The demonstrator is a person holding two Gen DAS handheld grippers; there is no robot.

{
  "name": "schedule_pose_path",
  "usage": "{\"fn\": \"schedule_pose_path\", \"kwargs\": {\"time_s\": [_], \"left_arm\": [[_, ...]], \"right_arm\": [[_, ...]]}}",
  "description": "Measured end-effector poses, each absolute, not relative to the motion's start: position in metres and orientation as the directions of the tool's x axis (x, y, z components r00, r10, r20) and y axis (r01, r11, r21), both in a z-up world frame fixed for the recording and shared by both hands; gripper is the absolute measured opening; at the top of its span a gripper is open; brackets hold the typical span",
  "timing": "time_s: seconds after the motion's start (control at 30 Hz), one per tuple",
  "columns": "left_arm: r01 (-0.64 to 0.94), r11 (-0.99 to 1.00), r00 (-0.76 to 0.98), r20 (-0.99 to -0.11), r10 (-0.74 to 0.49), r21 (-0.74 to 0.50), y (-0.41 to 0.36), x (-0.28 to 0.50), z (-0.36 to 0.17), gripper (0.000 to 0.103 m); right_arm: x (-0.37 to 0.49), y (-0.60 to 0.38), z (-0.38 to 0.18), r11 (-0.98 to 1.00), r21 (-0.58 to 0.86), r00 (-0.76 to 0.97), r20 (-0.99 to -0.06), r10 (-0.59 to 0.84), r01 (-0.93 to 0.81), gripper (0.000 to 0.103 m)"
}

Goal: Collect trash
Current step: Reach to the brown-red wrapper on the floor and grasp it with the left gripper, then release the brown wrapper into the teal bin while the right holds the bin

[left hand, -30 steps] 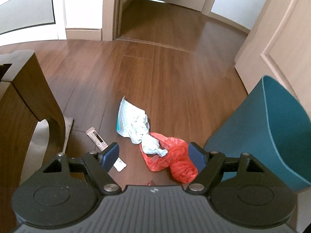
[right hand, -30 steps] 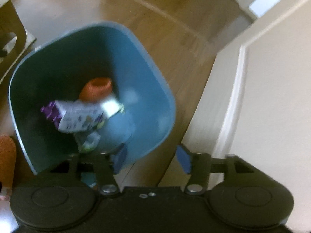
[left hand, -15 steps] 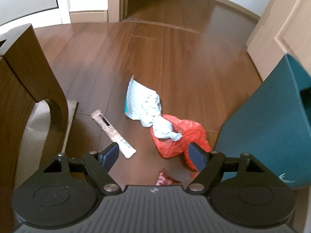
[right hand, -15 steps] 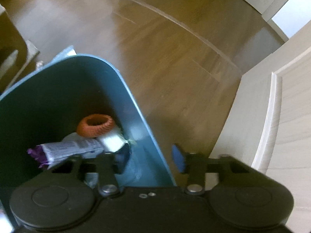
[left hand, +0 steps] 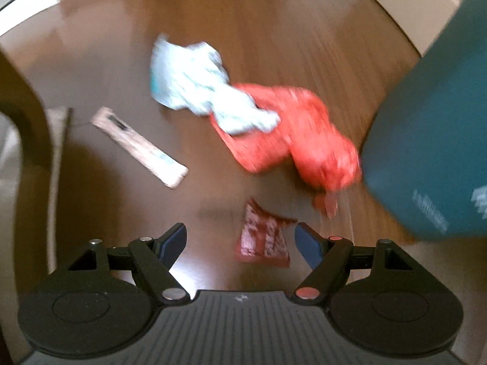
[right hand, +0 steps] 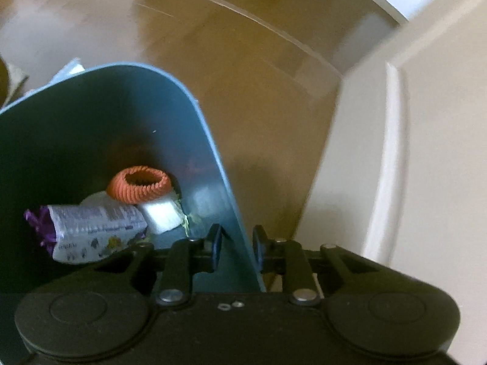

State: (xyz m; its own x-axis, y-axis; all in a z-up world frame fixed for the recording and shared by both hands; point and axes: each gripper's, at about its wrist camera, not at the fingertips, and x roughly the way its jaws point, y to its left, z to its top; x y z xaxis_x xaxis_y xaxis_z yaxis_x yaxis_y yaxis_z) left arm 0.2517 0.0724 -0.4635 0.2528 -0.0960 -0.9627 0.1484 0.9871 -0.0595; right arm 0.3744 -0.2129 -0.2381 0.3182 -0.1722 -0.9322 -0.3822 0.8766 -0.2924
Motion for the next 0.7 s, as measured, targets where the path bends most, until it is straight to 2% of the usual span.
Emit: {"fn": "schedule_pose_path", "kwargs": {"time_s": [0.2, 0.47, 0.53, 0.57, 0.7], "left_arm": [[0.164, 0.98, 0.202, -0.969, -0.141, -0.108, 0.06, 0.254, -0.5, 0.078], [0.153, 0.986, 0.182, -0.978, -0.098, -0.07, 0.051, 0.266, -0.521, 0.076], [0.157, 0.986, 0.179, -0.98, -0.082, -0.054, 0.049, 0.267, -0.524, 0.063], [0.156, 0.986, 0.173, -0.982, -0.081, -0.054, 0.049, 0.267, -0.525, 0.05], [0.153, 0.988, 0.175, -0.983, -0.057, -0.03, 0.047, 0.264, -0.525, 0.037]], "right_arm": [[0.341, -0.249, -0.231, 0.929, -0.28, 0.248, -0.943, -0.22, -0.242, 0.012], [0.325, -0.251, -0.216, 0.953, -0.244, 0.225, -0.953, -0.202, -0.178, 0.006], [0.327, -0.251, -0.213, 0.961, -0.234, 0.233, -0.953, -0.196, -0.148, 0.006], [0.325, -0.25, -0.211, 0.965, -0.224, 0.238, -0.953, -0.188, -0.136, 0.005], [0.319, -0.244, -0.202, 0.967, -0.21, 0.257, -0.952, -0.168, -0.145, 0.004]]}}
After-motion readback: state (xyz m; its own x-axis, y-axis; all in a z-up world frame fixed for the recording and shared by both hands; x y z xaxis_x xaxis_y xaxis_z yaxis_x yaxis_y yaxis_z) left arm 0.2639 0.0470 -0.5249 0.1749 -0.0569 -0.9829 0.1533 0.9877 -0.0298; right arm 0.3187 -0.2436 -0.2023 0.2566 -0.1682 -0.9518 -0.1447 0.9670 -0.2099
